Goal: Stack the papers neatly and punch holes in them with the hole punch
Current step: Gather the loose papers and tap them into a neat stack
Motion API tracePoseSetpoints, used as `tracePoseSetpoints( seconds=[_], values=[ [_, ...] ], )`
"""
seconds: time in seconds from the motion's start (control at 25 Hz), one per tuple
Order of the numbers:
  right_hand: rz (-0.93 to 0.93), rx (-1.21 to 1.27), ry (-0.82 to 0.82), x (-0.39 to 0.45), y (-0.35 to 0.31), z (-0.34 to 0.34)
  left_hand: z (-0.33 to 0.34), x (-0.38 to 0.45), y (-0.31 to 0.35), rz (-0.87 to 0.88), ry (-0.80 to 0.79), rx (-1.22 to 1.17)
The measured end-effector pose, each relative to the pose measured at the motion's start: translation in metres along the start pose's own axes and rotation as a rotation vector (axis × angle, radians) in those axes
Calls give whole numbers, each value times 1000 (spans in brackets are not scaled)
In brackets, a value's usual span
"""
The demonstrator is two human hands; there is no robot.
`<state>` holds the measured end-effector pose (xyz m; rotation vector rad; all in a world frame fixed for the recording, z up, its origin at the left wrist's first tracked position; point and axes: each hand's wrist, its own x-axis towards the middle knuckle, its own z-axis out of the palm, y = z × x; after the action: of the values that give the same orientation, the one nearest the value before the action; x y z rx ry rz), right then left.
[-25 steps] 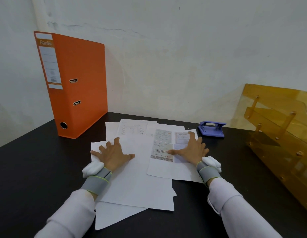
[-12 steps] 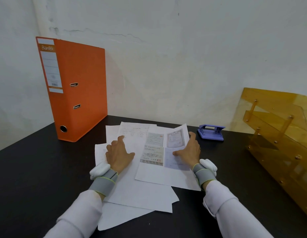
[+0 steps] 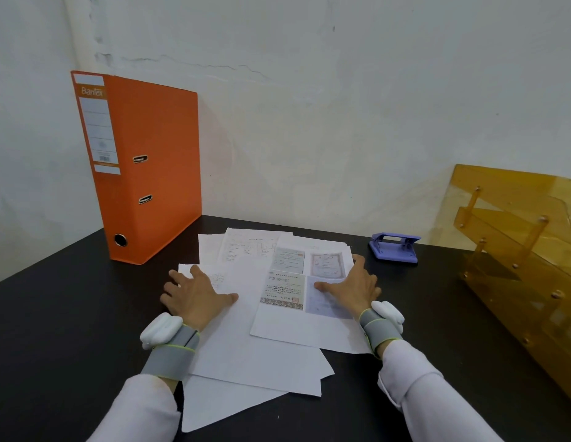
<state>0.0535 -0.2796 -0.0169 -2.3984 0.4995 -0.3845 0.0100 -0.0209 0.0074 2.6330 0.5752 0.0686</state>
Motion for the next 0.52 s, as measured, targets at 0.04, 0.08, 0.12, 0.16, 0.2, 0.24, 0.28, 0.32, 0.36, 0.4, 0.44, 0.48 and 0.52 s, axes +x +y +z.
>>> tracePoseSetpoints(
  seconds=[0.04,0.08,0.12,0.16,0.2,0.24,0.28,0.32,0.36,0.4,0.44,0.48,0.52],
  values=[
    [0,-6,-3,0,0,1,-2,3,-1,1,6,-106],
    [2,-7,-4,1,0,1,-3,6,-2,7,13,-219],
    [3,-3,-4,1,-1,1,-3,10,-4,18,25,-322],
    [3,2,-2,1,-1,2,-3,13,-7,28,41,-404],
    [2,6,1,1,-1,2,-2,16,-8,37,56,-466],
    [2,9,1,2,0,2,-1,17,-9,40,68,-509],
    [4,12,-1,2,0,2,-1,19,-10,35,77,-540],
    [5,17,-2,2,0,2,0,22,-10,32,87,-558],
    [7,21,-3,3,0,2,0,24,-9,42,104,-560],
    [7,23,-2,3,0,2,1,26,-8,70,128,-550],
    [9,24,0,4,0,2,1,27,-7,112,157,-534],
    [12,22,0,5,0,2,0,27,-6,154,182,-514],
    [15,19,0,5,0,2,0,27,-5,189,196,-488]
  ],
)
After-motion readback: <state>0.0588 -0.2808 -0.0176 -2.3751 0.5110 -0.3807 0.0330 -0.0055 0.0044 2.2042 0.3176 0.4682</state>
